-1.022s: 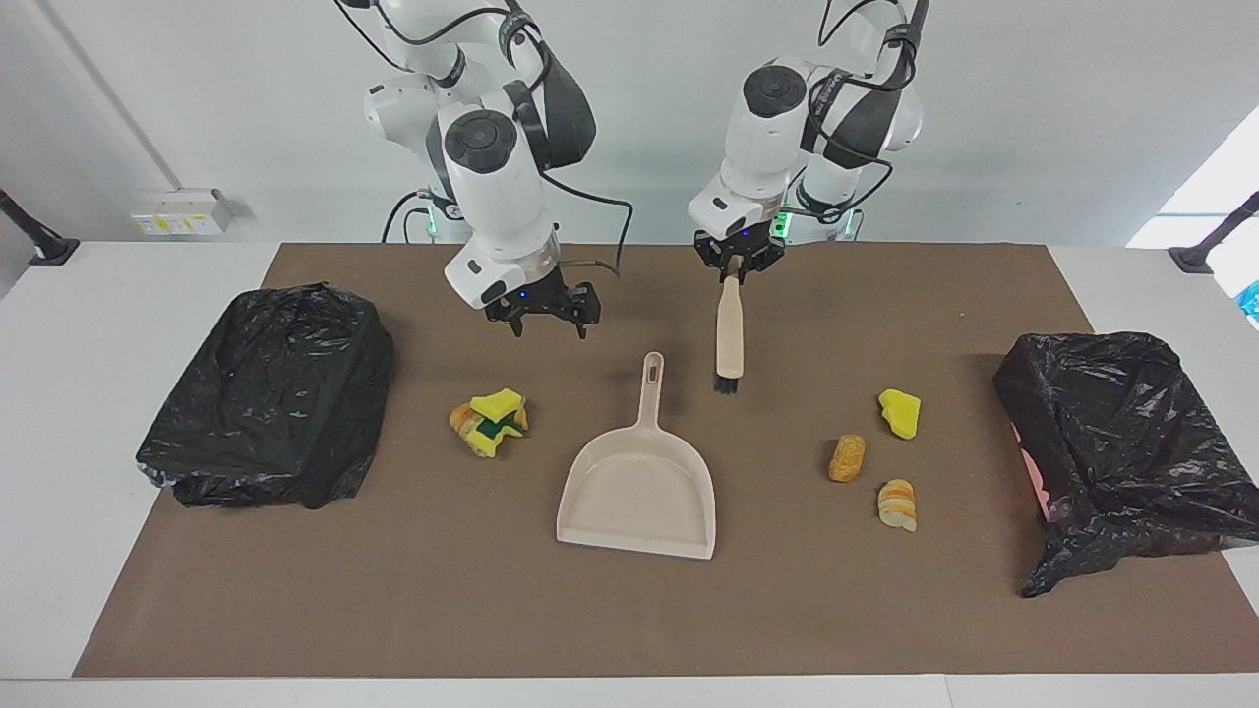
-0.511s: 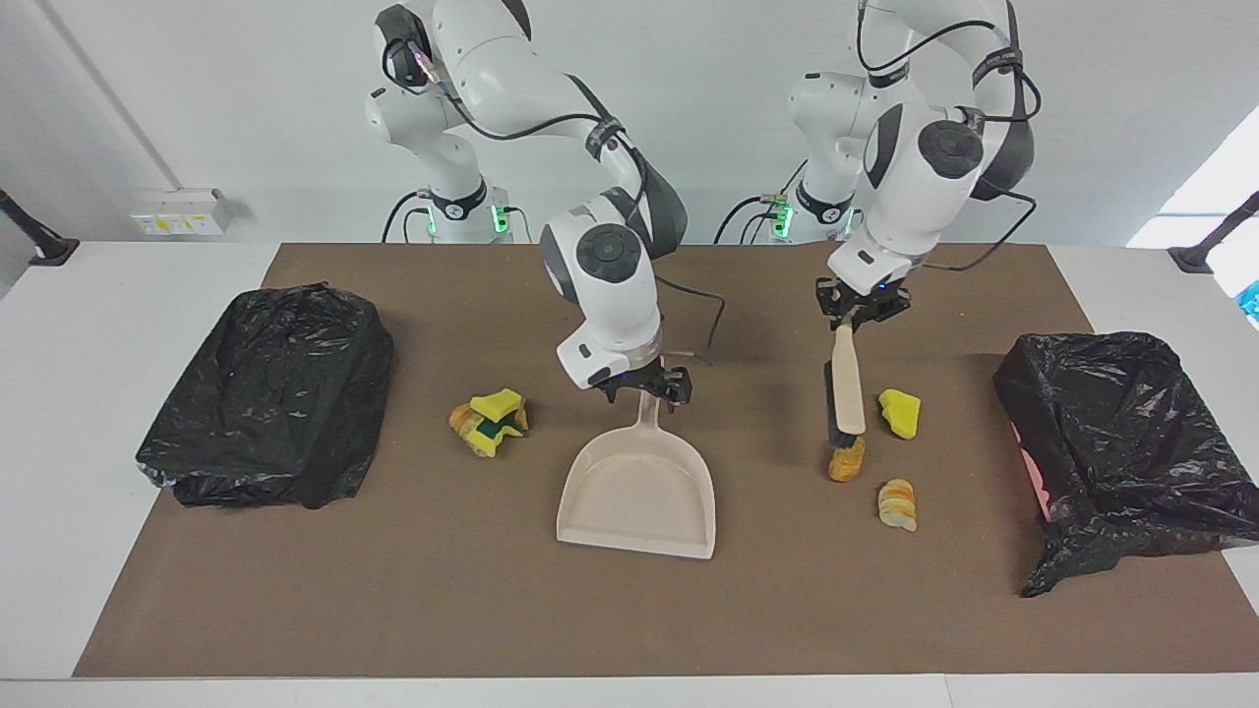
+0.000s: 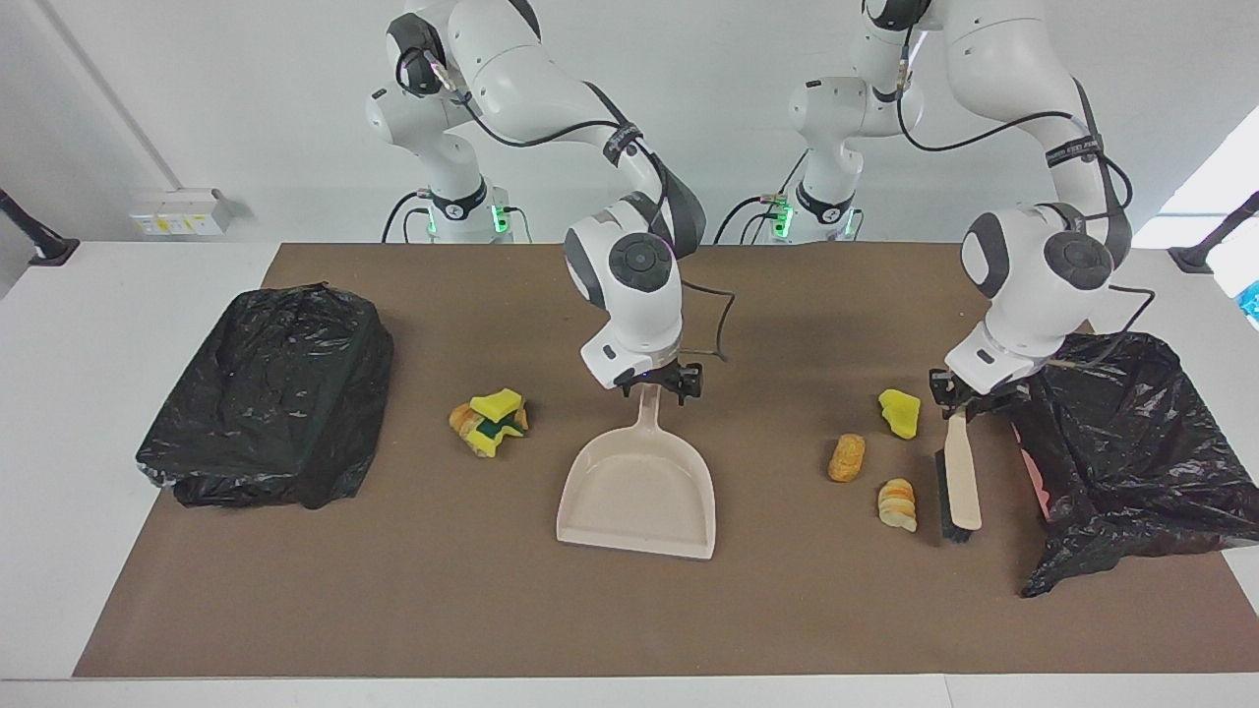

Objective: Sweep and dump trash in bin
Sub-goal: 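Lift the brush with the left gripper while the right gripper grasps the dustpan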

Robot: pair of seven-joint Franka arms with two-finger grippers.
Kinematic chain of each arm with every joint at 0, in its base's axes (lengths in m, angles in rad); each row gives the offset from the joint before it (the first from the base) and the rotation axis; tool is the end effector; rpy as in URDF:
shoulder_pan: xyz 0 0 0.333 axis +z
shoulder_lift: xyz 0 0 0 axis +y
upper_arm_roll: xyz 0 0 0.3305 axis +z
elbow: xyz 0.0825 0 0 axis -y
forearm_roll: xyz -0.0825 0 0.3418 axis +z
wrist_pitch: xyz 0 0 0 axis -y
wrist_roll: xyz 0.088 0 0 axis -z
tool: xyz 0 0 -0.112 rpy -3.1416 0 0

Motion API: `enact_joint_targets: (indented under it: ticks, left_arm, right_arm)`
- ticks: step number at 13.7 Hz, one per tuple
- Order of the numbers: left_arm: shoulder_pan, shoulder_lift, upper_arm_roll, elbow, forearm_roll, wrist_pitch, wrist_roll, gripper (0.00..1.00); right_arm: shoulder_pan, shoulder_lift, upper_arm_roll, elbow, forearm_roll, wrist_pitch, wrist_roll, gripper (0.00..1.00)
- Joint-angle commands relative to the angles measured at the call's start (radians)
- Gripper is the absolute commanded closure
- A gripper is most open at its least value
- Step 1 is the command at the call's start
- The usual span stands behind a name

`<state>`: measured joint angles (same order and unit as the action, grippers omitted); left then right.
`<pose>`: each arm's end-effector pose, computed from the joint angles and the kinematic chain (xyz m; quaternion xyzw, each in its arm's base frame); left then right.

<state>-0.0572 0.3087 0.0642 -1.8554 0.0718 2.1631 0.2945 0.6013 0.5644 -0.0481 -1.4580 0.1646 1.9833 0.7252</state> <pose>0.5964 0.0044 0.3885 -0.9856 0.1644 0.0063 0.0390 0.5643 0.3687 0.3787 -0.9911 0.1165 0.0521 0.0382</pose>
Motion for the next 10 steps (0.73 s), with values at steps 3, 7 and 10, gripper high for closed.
enact_joint_targets:
  ticks: [3, 7, 10]
  left_arm:
    - [-0.039, -0.003, -0.015, -0.016, 0.02, -0.037, 0.054, 1.0]
    - [-0.14, -0.049, -0.021, -0.054, 0.019, -0.19, 0.075, 1.0]
    - [-0.232, -0.132, -0.021, -0.195, 0.016, -0.195, 0.043, 1.0]
  right_arm:
    - [-0.006, -0.031, 0.004, -0.036, 0.01, -0.012, -0.032, 1.0]
    - [-0.047, -0.029, 0.004, -0.036, 0.114, -0.035, -0.35, 1.0]
    - [-0.076, -0.089, -0.007, -0.051, 0.078, -0.066, -0.574, 1.0]
